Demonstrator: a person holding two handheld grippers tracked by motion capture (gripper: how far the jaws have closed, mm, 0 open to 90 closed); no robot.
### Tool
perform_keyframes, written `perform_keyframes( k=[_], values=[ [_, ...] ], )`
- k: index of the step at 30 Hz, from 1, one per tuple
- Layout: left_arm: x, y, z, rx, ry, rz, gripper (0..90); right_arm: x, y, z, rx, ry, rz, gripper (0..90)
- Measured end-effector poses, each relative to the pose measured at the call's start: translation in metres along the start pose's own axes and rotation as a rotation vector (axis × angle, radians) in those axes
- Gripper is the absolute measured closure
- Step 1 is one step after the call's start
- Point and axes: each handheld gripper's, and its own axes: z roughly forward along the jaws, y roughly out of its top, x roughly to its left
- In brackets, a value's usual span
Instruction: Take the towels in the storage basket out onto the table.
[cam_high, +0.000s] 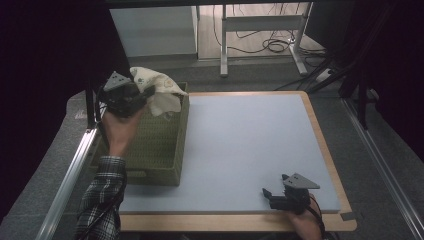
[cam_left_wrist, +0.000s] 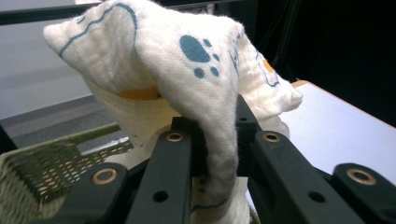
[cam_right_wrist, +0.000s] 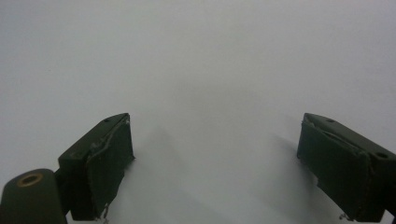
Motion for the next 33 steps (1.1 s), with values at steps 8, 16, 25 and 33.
perform_keyframes(
  k=[8, 16, 25, 33],
  values=[
    [-0.020, 0.007, 0.009, -0.017, -0.049, 0.015, 81.5, 0.000, 0.000, 0.000, 0.000, 0.000, -0.001, 10.5],
    [-0.040, 0.007, 0.026, -0.023, -0.102, 0.016, 81.5, 0.000, 0.000, 0.000, 0.000, 0.000, -0.002, 10.5],
    [-0.065, 0.002, 0.048, -0.020, -0.170, 0.016, 81.5, 0.000, 0.000, 0.000, 0.000, 0.000, -0.001, 10.5],
    [-0.088, 0.000, 0.065, -0.019, -0.222, 0.018, 81.4, 0.000, 0.000, 0.000, 0.001, 0.000, 0.000, 10.5]
  ],
)
